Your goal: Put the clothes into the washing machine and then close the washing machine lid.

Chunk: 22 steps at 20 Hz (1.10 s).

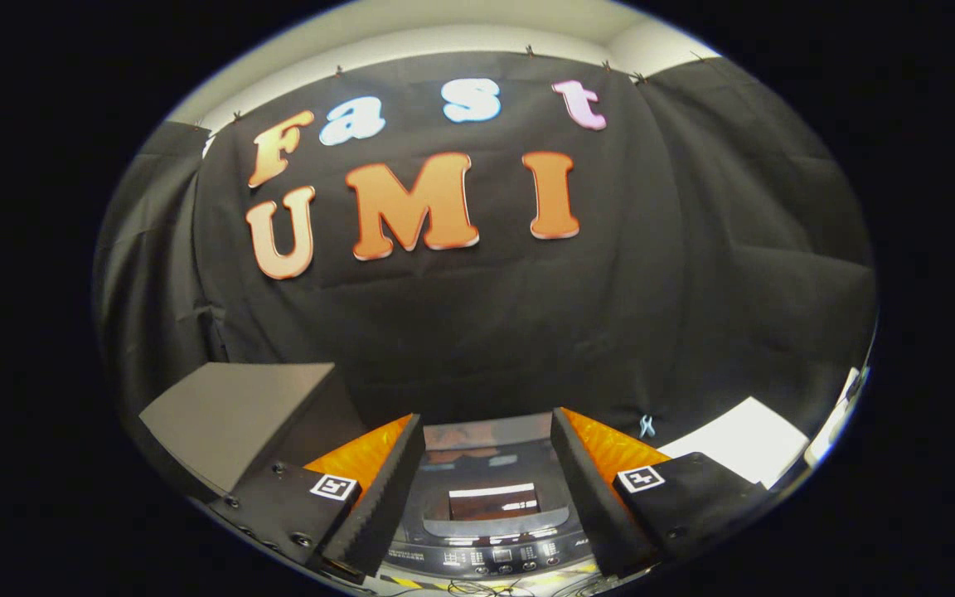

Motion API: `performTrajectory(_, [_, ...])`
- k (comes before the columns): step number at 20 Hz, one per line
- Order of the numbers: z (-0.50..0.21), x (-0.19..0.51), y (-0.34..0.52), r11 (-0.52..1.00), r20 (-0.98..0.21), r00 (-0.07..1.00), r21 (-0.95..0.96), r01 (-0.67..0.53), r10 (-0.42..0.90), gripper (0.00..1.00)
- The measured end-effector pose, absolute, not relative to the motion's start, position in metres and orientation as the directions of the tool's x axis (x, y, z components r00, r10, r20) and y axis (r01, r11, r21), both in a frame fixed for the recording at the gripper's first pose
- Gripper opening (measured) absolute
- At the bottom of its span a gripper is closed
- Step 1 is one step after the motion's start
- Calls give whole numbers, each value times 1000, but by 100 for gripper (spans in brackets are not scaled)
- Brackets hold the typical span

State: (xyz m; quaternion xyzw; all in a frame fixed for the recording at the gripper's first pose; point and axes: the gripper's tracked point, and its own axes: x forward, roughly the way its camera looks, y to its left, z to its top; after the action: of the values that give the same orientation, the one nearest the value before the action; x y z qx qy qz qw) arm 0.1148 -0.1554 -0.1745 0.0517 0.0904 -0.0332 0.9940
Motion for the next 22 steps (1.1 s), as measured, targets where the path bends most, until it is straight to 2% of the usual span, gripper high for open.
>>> performTrajectory(8, [-81, 85, -147, 997, -24, 999, 53, 48, -47, 98])
performTrajectory(22, [-48, 80, -112, 1000, 22, 1000, 9, 18, -19, 98])
